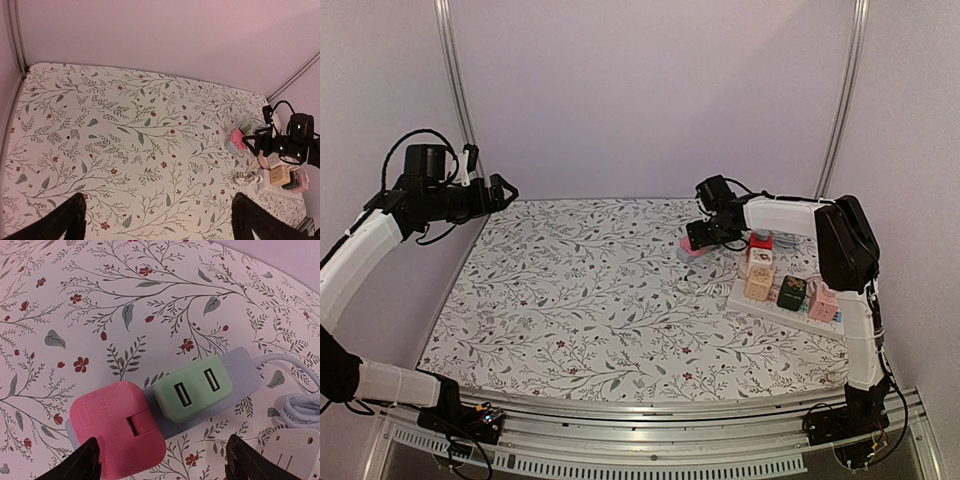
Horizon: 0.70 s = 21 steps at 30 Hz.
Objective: Pull the plug off the socket
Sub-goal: Move the socket to the center of the board.
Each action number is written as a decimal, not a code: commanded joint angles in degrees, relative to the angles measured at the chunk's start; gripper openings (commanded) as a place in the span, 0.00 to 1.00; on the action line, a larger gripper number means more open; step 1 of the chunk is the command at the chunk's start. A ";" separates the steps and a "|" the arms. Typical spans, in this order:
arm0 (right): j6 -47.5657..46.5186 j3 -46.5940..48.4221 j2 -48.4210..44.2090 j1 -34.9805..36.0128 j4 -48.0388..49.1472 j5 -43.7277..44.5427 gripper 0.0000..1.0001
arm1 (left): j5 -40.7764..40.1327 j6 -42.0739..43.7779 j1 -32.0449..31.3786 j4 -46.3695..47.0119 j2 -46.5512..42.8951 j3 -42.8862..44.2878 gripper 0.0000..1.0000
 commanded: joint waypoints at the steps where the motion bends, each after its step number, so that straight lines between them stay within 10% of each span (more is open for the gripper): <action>1: 2.84 2.28 -1.15 -1.50 1.03 -2.96 0.85 | 0.36 -0.10 0.63 0.10 0.53 -0.80 1.00; 21: -0.91 11.73 8.65 -5.78 1.84 -9.77 0.72 | 0.72 -0.11 0.87 0.09 1.95 -0.71 1.00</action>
